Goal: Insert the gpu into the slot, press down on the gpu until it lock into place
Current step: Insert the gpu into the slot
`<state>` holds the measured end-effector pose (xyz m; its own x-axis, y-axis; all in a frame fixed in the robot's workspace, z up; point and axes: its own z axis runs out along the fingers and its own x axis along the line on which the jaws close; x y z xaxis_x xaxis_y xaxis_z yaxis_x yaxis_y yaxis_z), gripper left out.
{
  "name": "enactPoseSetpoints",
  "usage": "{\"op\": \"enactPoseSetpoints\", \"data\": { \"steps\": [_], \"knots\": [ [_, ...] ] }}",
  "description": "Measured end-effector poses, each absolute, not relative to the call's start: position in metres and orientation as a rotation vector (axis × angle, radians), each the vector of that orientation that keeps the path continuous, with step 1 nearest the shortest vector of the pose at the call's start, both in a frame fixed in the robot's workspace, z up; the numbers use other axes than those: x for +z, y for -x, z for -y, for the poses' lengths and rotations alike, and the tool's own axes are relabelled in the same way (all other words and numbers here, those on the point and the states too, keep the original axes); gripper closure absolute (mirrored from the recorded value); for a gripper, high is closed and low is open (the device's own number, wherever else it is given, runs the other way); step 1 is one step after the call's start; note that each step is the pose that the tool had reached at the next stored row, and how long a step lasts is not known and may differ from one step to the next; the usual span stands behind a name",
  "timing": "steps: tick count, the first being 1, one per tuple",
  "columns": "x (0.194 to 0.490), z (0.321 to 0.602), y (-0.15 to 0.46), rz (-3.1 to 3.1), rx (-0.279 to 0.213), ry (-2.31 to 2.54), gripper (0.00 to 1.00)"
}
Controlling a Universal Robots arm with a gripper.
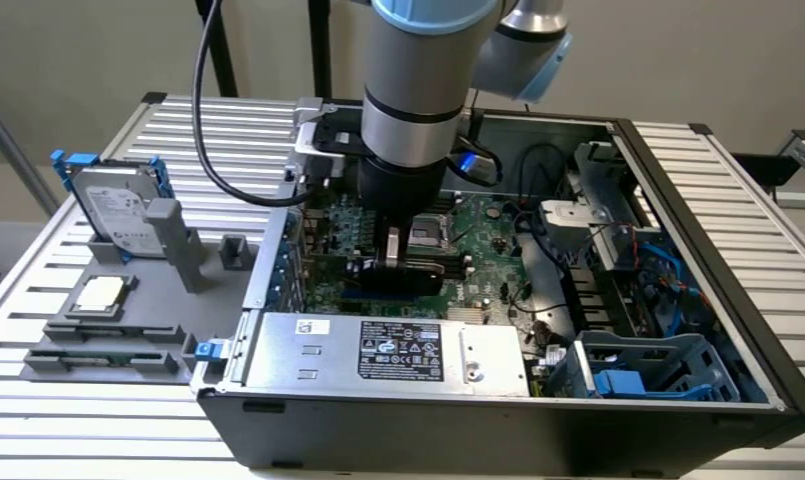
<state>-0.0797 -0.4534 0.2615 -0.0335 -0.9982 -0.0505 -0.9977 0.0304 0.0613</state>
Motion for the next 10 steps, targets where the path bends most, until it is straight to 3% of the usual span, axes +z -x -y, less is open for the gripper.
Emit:
{"op": "enactPoseSetpoints", "data": {
  "steps": [10],
  "knots": [
    [0.2594, 0.4534, 0.0794, 2.247, -0.131, -2.176, 0.74]
  ]
}}
